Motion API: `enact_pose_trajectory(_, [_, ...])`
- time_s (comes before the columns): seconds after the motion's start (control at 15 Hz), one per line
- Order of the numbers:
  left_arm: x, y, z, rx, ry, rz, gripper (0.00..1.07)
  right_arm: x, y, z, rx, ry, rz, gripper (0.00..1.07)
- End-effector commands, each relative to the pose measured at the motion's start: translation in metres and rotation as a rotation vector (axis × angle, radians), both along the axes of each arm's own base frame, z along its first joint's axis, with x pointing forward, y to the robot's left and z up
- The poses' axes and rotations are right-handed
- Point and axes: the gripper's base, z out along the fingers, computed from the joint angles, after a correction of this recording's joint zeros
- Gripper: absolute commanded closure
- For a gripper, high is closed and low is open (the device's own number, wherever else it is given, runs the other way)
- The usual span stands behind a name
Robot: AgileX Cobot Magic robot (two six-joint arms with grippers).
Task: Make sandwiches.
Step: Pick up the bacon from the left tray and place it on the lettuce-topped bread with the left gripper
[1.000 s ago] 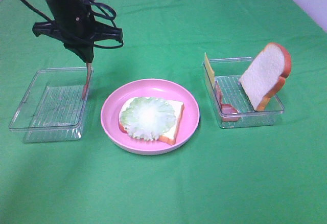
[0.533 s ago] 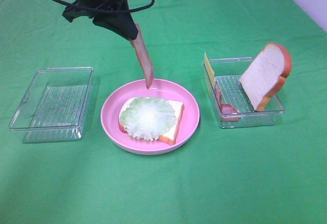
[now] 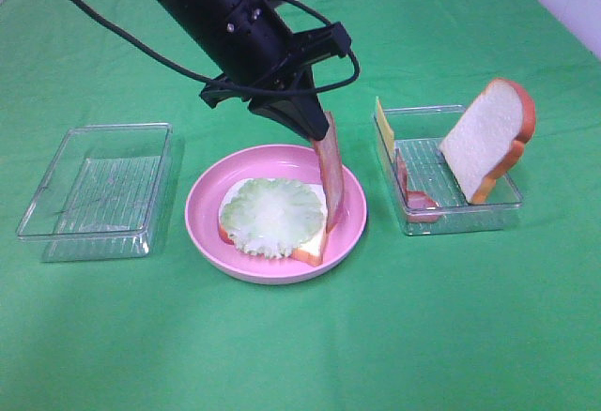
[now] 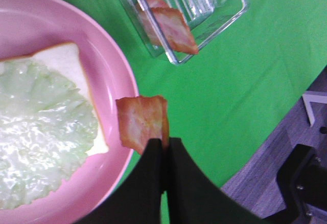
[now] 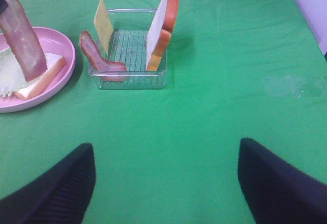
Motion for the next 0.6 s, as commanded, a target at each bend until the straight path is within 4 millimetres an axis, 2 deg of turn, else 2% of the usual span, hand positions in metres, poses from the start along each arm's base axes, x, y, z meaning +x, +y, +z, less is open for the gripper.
enact_pose_trajectory(0.07, [0.003, 0.004, -0.022, 0.116, -0.003, -0.016, 1.07, -0.001, 0.000, 0.000, 0.008, -0.022, -0.010, 0.34])
enact_pose_trajectory(0.33, [0.011, 0.014, -0.034, 0.255, -0.041, 0.055, 1.07, -0.001, 0.000, 0.000, 0.008, -0.022, -0.010, 0.34])
enact_pose_trajectory(0.6, [0.016, 0.015, -0.038, 0.269, -0.066, 0.093, 1.07, -0.001, 0.000, 0.000, 0.008, -0.022, -0.010, 0.34])
